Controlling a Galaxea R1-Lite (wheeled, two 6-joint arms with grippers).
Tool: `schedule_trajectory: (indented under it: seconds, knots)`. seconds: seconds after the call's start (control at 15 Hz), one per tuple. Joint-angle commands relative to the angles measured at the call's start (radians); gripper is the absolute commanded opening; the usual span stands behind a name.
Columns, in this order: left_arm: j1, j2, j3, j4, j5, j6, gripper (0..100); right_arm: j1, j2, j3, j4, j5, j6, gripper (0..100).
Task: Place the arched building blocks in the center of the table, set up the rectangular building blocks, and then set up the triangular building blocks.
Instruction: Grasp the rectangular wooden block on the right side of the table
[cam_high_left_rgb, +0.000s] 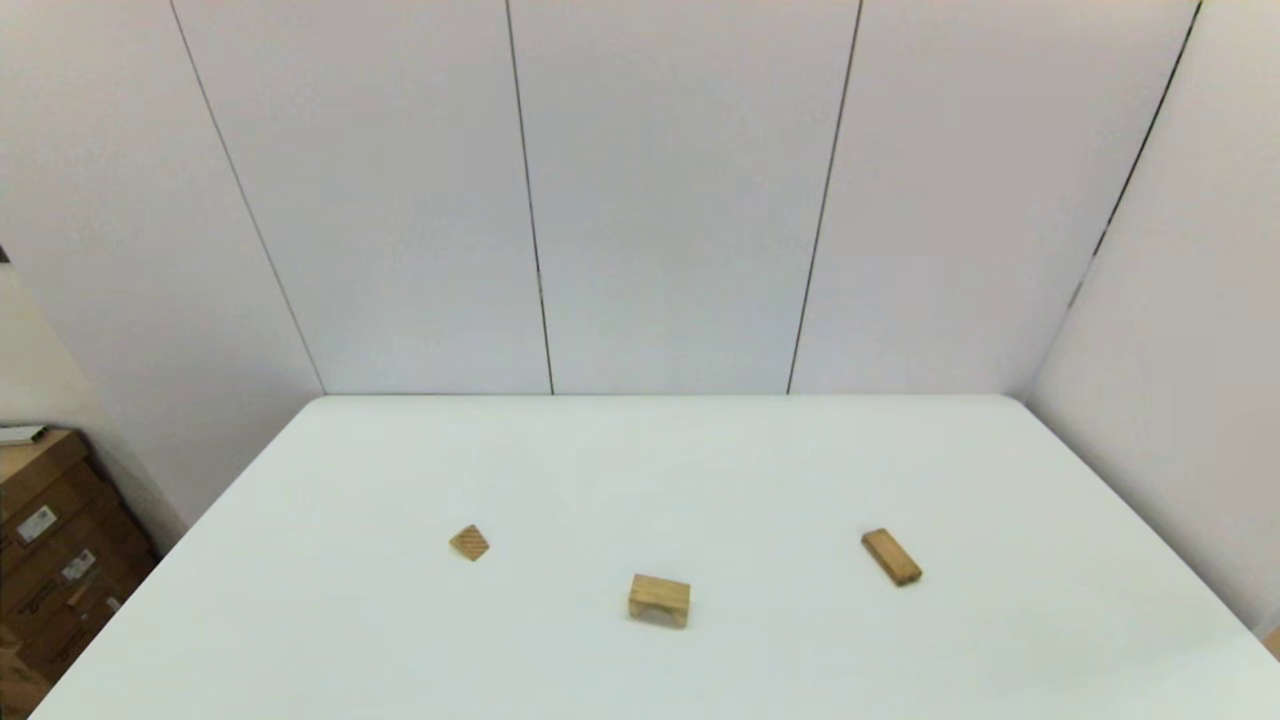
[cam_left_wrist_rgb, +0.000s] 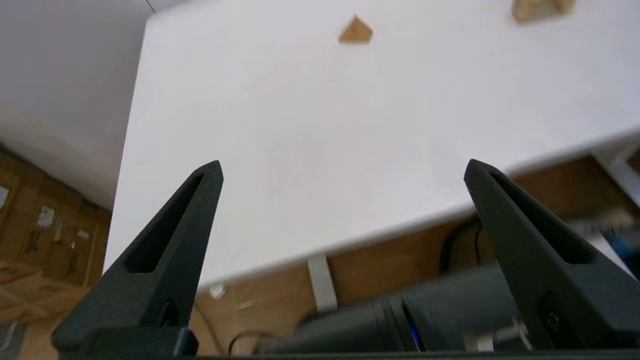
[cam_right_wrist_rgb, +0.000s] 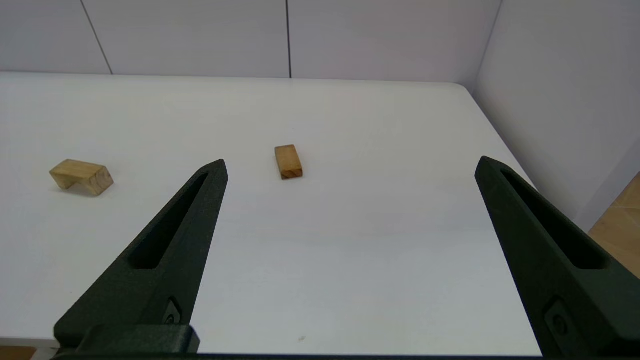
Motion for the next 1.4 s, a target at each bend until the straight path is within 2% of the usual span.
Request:
schedule_trajectory:
  seconds: [0.07,0.27,0.4,0.6,1.4]
  knots:
    - [0.000,0.000,0.184,-0.363,0.046,-0.041,100,0.000,-0.002,0.002,-0.001,0.000,0.000,100]
    - [0.000,0.000,0.261,-0.512,0.059,-0.097,100,0.000,-0.002,0.002,-0.001,0.000,0.000,100]
    - [0.000,0.000,0.328,-0.612,0.131,-0.124,100,-0.002,-0.002,0.000,-0.001,0.000,0.000,100]
    - [0.000,0.000,0.325,-0.612,0.151,-0.222,100,-0.002,-0.002,0.002,0.001,0.002,0.000,100]
    - [0.000,0.000,0.325,-0.612,0.152,-0.226,100,0.000,-0.002,0.002,-0.001,0.000,0.000,100]
